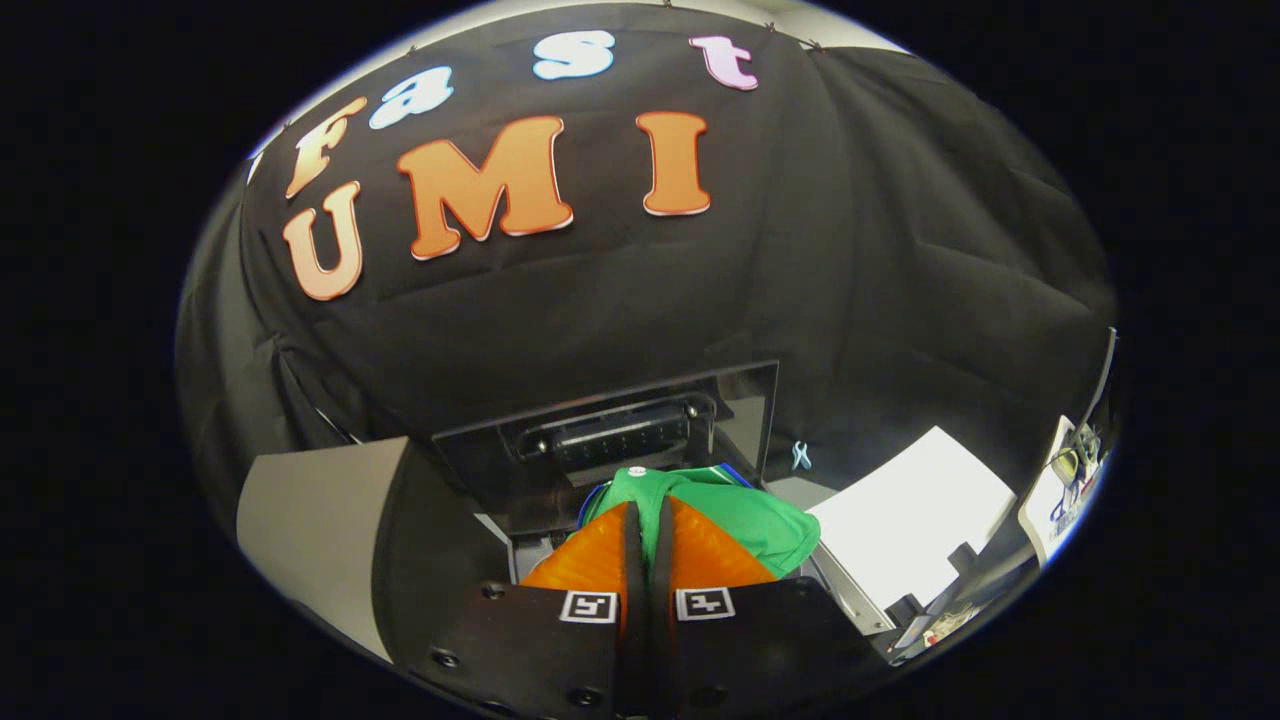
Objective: Put the clothes into the washing machine and then close the washing machine lid.
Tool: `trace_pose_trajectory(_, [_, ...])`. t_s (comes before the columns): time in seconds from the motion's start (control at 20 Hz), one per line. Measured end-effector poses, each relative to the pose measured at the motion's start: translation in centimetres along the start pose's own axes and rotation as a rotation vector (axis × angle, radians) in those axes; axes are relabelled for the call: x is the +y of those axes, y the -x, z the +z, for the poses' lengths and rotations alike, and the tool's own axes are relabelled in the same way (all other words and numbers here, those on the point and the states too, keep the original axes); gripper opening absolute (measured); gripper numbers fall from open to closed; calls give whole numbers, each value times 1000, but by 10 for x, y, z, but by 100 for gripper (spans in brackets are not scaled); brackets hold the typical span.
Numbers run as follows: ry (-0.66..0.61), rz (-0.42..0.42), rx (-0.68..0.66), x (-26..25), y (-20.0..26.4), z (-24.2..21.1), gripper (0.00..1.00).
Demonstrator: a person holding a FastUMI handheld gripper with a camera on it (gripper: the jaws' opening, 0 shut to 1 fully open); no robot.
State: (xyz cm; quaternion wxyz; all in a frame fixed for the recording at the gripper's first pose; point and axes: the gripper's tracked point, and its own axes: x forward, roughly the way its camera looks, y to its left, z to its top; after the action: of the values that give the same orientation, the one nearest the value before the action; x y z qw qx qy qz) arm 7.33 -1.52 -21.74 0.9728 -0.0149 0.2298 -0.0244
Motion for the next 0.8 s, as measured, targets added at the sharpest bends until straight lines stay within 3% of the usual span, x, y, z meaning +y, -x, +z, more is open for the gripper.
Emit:
trace_pose_trajectory(0.4, [-39,-28,166,-15,-63,-78,8])
trace_pose_trajectory(0.8, [-49,-31,226,-23,-117,-127,8])
